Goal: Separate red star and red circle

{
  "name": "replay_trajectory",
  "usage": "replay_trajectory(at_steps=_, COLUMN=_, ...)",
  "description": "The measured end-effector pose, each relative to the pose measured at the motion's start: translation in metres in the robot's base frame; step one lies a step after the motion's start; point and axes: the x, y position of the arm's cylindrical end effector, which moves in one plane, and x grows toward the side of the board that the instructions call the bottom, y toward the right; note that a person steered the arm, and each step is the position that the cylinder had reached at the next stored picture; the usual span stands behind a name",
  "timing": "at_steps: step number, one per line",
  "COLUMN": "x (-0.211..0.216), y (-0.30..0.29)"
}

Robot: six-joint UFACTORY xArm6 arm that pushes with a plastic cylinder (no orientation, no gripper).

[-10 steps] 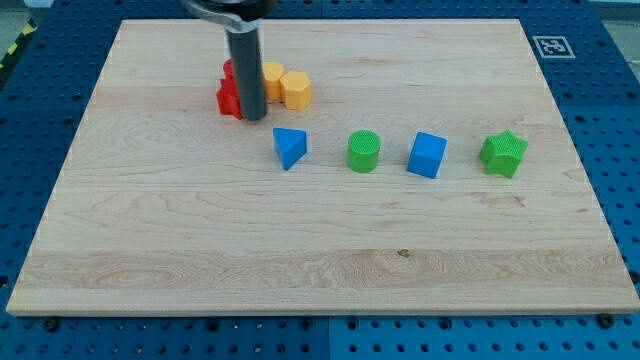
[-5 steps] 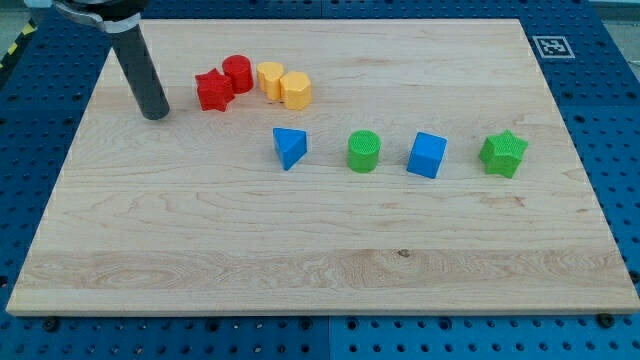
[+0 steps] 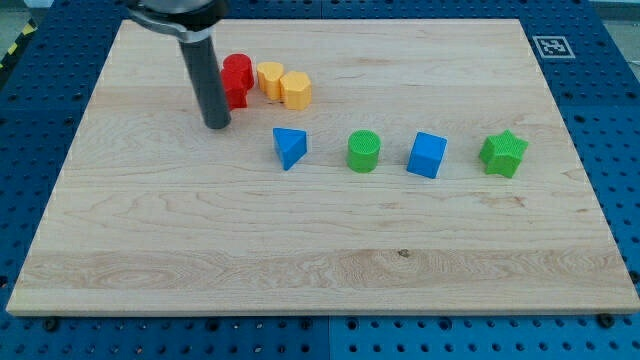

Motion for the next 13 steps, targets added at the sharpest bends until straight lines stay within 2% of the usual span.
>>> replay_trajectory(at_steps=1, x=-0.002, y=0.023)
replay_trajectory(at_steps=5, x=-0.017, y=0.007)
replay_trajectory(at_steps=7, x=-0.035, y=-0.010)
replay_trajectory(at_steps=9, x=-0.038, y=-0.073)
replay_trajectory(at_steps=10, x=-0.039, y=-0.076)
replay_trajectory(at_steps=13, x=-0.032, y=0.004)
